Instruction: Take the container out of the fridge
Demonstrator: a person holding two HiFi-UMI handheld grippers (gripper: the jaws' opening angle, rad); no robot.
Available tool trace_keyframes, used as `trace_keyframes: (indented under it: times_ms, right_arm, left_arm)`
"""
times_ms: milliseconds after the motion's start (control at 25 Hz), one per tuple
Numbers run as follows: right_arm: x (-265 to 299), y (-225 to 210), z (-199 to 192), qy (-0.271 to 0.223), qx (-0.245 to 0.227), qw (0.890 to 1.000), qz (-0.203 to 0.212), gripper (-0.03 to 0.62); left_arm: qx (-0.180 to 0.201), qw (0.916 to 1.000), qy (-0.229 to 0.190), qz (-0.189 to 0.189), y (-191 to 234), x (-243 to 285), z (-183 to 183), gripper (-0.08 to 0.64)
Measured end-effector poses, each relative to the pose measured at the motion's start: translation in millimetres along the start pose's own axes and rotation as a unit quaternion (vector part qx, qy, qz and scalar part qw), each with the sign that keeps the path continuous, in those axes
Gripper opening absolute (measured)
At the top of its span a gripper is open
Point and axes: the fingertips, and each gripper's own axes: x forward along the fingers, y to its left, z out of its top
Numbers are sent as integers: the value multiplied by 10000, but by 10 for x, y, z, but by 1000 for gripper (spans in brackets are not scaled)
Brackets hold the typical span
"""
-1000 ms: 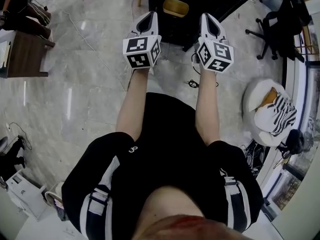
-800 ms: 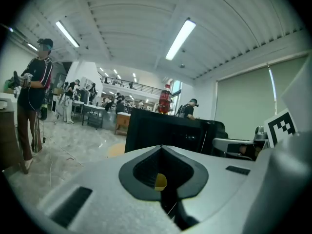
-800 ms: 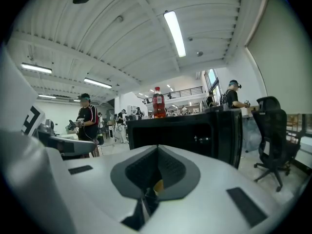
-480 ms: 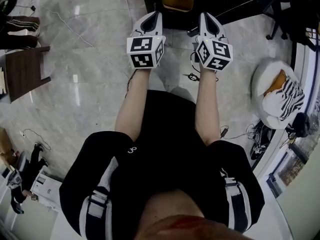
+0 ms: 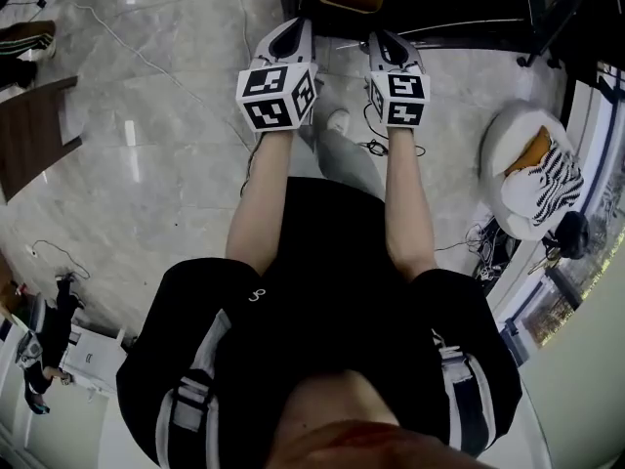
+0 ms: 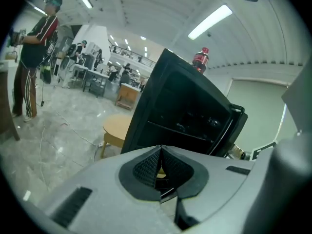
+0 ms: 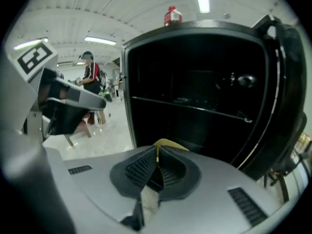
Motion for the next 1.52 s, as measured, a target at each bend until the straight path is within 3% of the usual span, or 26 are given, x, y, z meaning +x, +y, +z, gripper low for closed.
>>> trace_keyframes:
  times_ms: [120,240,440,520,560,880,1040,1120,1200,1520]
  right_arm:
    - [233,88,-240,440,-660,9963,323,14]
    - [598,108,-494,880,-1357,9854,527,15]
    - [1095,121,-840,1420,-2557,9532,767,17]
    - [1256,96,-908,1556,-2952,9394,780,49]
    - [1334,85,-926,1613,-3090,9342,765,97]
    - [1793,84,-1102,1927,-3920,8957,830,98]
    - [1894,31,-1170,2045,-4025,8885,824,68]
    - [1838,15,-1148,2044,-4001,8899,788,25]
    - [1731,53,-1070,1948,-3808,9005,784,20]
    - [975,81,-734,1123,-2144,9684,601,18]
  left_arm:
    - [-71,9999,72,122,59,-4,-108,8]
    - [-130,9997,99,196,157,-8,-215,8]
    - [-216,9980,365,461,375,-129,-536,8]
    - [-297,9970,417,588,499,-181,-624,8]
    - [-350,9964,420,650,574,-212,-650,8]
    - [-520,9923,426,1037,985,-386,-738,8]
    - [-485,9922,456,1055,932,-399,-764,8]
    - [-450,9927,426,1034,863,-424,-778,8]
    - [-424,9931,396,1021,795,-455,-781,8]
    - [-264,9959,176,844,291,-490,-742,8]
